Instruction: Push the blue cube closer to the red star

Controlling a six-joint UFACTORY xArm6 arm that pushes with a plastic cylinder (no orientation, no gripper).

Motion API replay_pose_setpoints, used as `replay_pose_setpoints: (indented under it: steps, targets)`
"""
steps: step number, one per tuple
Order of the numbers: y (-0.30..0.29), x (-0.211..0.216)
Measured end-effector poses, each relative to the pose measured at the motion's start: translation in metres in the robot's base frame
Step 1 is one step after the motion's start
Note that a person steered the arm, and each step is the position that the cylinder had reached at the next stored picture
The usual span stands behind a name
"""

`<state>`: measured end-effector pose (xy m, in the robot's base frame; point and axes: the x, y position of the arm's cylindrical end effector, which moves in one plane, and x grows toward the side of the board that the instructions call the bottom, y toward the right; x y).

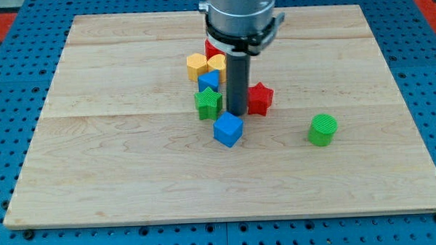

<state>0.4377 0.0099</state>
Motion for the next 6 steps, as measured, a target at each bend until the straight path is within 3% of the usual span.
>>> replay_pose_setpoints:
  steps: [1, 2, 3, 4, 6]
  targets:
    - [-0.059, 0.011]
    - [-0.052, 0.060]
    - [0.001, 0.062]
    - [0.018, 0.067]
    - [-0.020, 0.007]
